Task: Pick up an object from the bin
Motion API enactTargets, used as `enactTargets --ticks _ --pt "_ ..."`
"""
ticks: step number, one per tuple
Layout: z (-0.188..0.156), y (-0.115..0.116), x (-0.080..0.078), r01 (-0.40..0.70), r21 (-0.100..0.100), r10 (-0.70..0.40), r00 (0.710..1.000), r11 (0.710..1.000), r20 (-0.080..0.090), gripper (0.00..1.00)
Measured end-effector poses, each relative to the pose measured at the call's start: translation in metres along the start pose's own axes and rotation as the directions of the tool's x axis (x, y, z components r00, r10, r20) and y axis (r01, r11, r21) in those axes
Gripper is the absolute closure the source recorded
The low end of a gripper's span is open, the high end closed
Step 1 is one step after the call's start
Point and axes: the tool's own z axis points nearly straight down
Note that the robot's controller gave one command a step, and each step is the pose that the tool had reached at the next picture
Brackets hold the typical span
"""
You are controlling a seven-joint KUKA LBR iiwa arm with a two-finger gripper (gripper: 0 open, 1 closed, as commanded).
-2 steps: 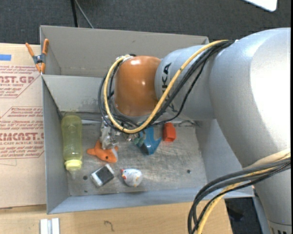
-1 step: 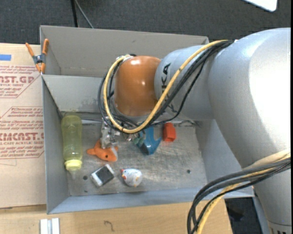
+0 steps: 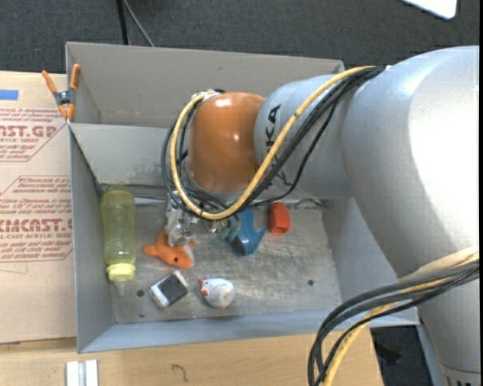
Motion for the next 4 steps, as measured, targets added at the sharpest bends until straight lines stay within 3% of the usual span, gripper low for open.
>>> enactTargets --ticks 1,2,3,4 --pt "0.0 0.0 0.0 0.0 0.0 0.0 1.0 1.0 0.0 0.0" --pt "-0.011 -0.011 0.01 0.076 0.002 -0.076 0.997 0.997 -0.013 0.0" --pt "-0.036 -0.008 0.033 0.305 0.0 -0.304 0.952 0.953 -0.039 0.0" --pt "0.002 -0.061 0.073 0.396 -0.012 -0.396 0.918 0.918 -0.022 1.0"
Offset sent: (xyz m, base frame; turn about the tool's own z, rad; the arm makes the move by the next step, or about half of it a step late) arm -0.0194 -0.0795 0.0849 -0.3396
